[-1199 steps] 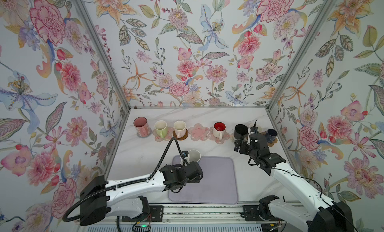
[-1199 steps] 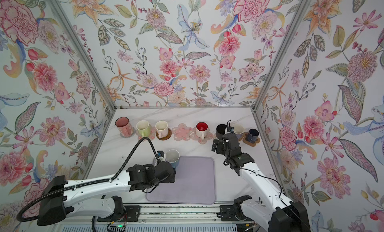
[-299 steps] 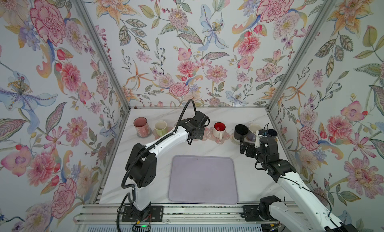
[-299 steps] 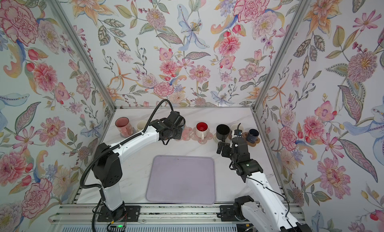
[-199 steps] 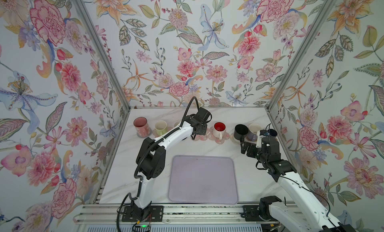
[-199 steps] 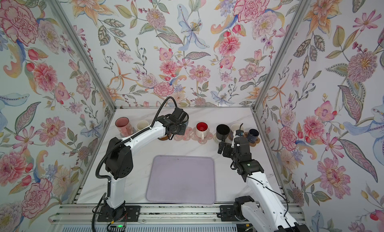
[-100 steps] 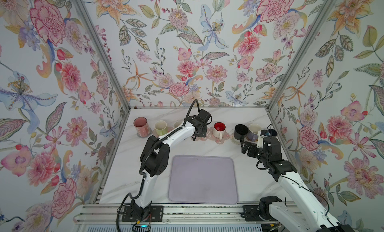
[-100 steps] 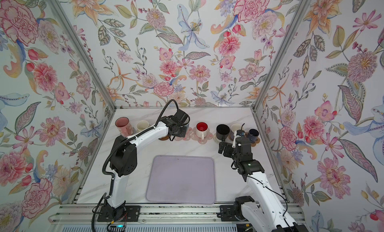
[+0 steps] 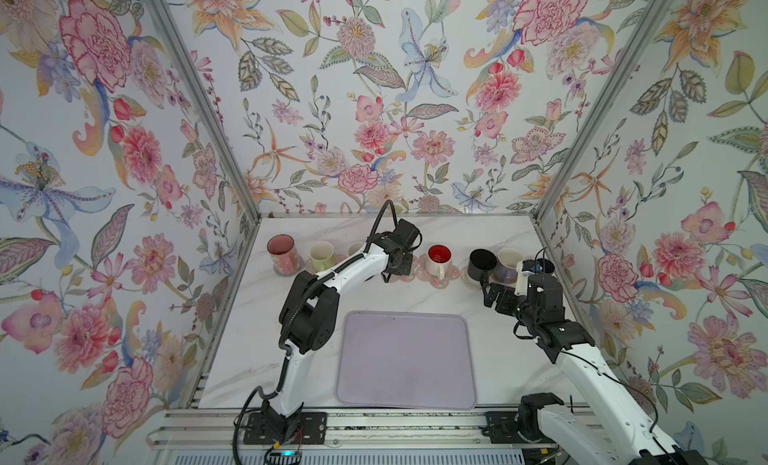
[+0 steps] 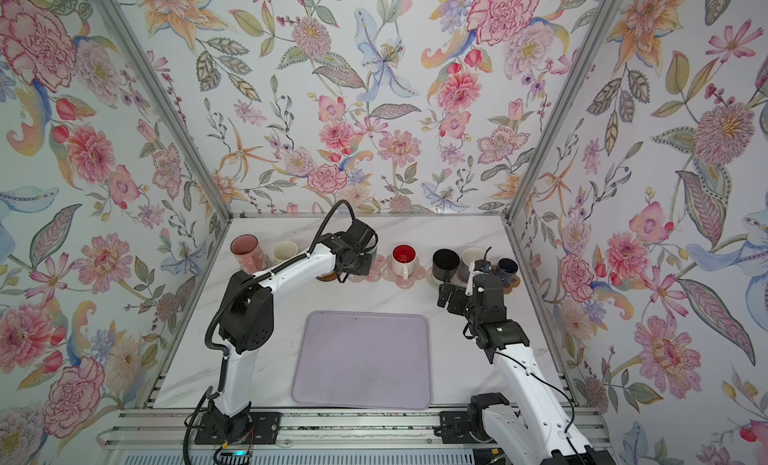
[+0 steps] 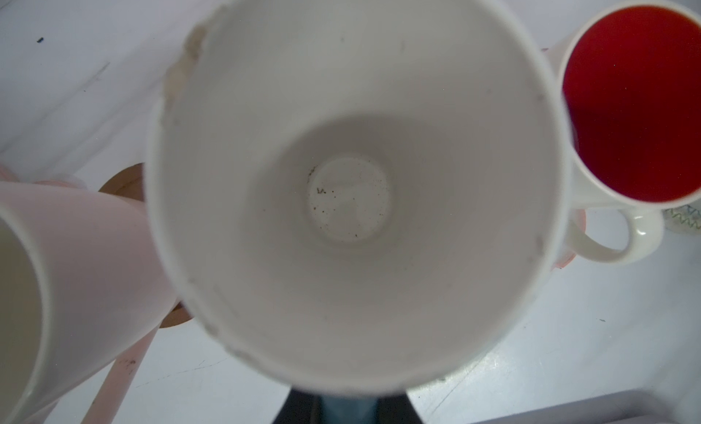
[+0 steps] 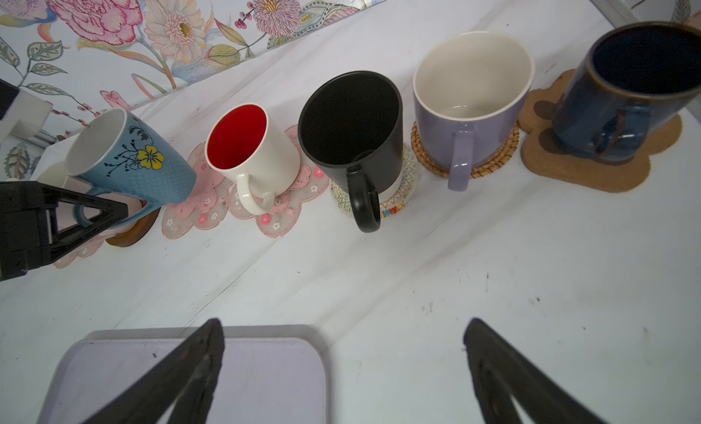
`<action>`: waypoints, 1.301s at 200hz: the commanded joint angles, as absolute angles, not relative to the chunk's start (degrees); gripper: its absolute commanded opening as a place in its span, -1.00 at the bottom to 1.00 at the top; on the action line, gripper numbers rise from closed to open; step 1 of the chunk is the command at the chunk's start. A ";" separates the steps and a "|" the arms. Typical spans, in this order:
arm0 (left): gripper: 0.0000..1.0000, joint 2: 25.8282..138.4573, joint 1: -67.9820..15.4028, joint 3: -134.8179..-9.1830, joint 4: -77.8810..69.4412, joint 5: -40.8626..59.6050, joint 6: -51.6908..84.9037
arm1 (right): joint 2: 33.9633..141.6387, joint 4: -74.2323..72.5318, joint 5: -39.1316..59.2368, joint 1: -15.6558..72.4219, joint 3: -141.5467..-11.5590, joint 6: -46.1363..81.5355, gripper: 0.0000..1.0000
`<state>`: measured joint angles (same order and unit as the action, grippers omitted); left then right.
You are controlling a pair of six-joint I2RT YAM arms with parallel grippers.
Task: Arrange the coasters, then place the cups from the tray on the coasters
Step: 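Lower the blue floral mug onto the pink coaster beside the cream mug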
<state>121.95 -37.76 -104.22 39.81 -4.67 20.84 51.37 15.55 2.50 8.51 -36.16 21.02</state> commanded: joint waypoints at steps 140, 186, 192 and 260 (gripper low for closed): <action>-1.00 124.38 -36.29 -102.39 35.99 -3.65 22.15 | 49.83 12.19 9.06 8.06 -34.54 21.12 0.99; -1.00 125.18 -36.22 -103.25 35.61 -3.34 22.59 | 49.83 12.17 9.10 7.93 -34.54 21.11 0.98; -1.00 125.20 -36.30 -103.27 35.53 -3.21 22.61 | 49.82 12.20 9.08 7.93 -34.54 21.15 0.99; -1.00 126.64 -36.27 -105.29 35.93 -2.99 22.59 | 49.83 12.09 9.23 7.95 -34.45 21.03 0.99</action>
